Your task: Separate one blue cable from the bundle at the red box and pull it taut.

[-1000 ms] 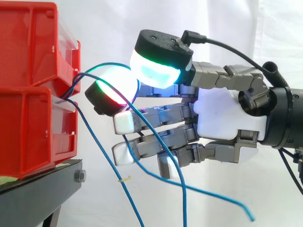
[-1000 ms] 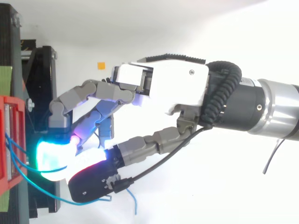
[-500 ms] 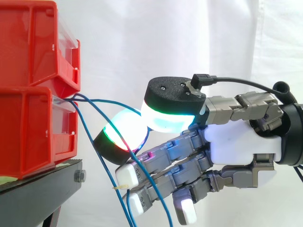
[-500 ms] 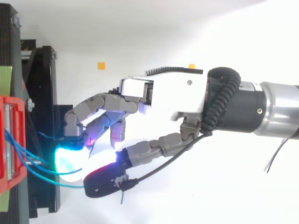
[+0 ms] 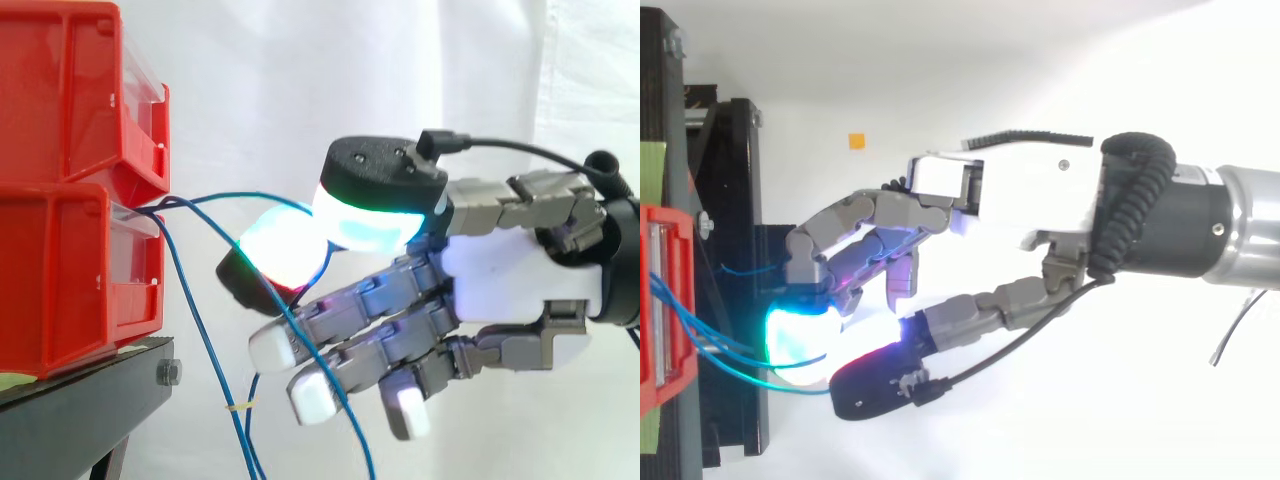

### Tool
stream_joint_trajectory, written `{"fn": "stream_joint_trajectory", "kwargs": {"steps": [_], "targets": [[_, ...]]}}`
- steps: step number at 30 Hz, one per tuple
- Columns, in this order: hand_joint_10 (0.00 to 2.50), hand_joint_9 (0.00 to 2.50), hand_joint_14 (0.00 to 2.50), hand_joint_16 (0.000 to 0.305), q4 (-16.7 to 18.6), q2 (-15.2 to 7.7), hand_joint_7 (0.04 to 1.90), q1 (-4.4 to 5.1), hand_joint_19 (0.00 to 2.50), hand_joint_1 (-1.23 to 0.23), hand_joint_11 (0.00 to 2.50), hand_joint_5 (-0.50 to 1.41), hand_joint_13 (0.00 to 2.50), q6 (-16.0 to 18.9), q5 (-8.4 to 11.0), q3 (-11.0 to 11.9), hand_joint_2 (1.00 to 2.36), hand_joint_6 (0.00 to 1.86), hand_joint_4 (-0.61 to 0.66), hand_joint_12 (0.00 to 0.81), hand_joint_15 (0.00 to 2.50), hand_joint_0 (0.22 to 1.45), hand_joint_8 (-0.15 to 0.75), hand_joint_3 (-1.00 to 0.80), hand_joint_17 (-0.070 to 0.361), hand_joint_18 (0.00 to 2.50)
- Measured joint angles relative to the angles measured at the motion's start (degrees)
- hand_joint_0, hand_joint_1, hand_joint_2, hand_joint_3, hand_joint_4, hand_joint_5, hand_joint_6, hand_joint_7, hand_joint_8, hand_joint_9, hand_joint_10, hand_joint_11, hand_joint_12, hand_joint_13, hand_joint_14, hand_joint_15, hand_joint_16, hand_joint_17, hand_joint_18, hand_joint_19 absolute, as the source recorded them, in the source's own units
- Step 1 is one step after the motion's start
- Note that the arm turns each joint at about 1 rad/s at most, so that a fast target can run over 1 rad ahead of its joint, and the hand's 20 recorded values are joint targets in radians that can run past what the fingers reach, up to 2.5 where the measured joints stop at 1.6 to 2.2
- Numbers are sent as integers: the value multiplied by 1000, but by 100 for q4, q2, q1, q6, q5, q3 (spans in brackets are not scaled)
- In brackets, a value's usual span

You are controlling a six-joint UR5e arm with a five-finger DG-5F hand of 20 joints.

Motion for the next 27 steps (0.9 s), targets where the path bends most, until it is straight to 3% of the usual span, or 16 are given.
{"fn": "stream_joint_trajectory", "kwargs": {"steps": [3, 6, 10, 13, 21, 27], "targets": [[8, 680, 14, 63, -54, 126, 1099, -7, 805, -747, 329, -42, 844, -2, -1, -142, 1178, 790, -230, 429, 552, 532, 307, -88, 142, 867], [8, 689, 14, 63, -8, 337, 1099, 10, 804, -744, 334, -42, 844, 5, 46, -468, 1186, 791, -232, 427, 551, 529, 311, -86, 142, 868], [8, 694, 16, 63, 201, 596, 1097, 43, 794, -742, 328, -41, 847, 44, 303, -947, 1192, 790, -238, 429, 543, 528, 310, -85, 143, 870], [8, 698, 14, 63, 272, 681, 1096, 56, 801, -739, 336, -40, 849, 128, 411, -1142, 1209, 790, -240, 429, 552, 523, 311, -89, 143, 871], [10, 720, 16, 65, 304, 726, 1108, 94, 803, -731, 336, -38, 851, 579, 531, -1319, 1256, 787, -231, 431, 552, 511, 313, -91, 145, 873], [9, 754, 14, 67, 454, 722, 1112, 118, 806, -704, 352, -31, 868, 685, 765, -1324, 1407, 783, -241, 439, 563, 474, 321, -125, 150, 877]]}}
